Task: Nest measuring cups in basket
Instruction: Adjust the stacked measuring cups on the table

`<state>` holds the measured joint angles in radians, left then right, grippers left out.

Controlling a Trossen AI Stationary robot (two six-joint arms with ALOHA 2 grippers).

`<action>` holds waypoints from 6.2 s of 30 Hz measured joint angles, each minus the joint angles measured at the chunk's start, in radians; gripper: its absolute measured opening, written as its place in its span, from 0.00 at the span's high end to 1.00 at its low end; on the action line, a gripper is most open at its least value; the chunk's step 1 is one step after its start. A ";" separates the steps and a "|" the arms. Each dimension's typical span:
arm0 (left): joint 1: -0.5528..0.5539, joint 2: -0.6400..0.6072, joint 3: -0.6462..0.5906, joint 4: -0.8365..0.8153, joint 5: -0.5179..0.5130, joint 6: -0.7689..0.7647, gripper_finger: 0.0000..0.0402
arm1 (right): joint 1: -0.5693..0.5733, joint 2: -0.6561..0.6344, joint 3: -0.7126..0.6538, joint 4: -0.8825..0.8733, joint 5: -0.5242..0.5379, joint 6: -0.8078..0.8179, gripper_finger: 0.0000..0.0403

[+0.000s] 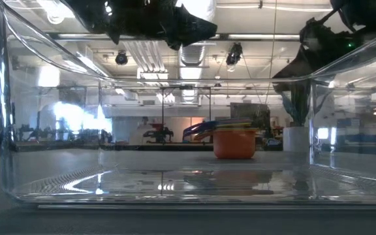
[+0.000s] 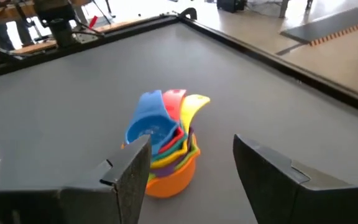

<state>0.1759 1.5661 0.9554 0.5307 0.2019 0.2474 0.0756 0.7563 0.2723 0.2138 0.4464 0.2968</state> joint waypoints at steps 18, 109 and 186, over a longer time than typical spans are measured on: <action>0.079 0.001 0.000 -0.115 0.044 0.093 0.39 | -0.070 0.000 0.048 -0.030 -0.038 -0.045 0.41; 0.097 0.133 0.445 -1.095 -0.104 0.266 0.57 | -0.070 0.000 0.048 -0.153 -0.033 0.041 0.41; 0.060 0.161 0.265 -1.116 0.055 0.205 0.42 | -0.360 0.582 0.376 -0.113 -0.167 -0.149 0.41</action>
<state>0.2356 1.7271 1.2205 -0.5853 0.2565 0.4522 -0.2844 1.3380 0.6479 0.1004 0.2798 0.1477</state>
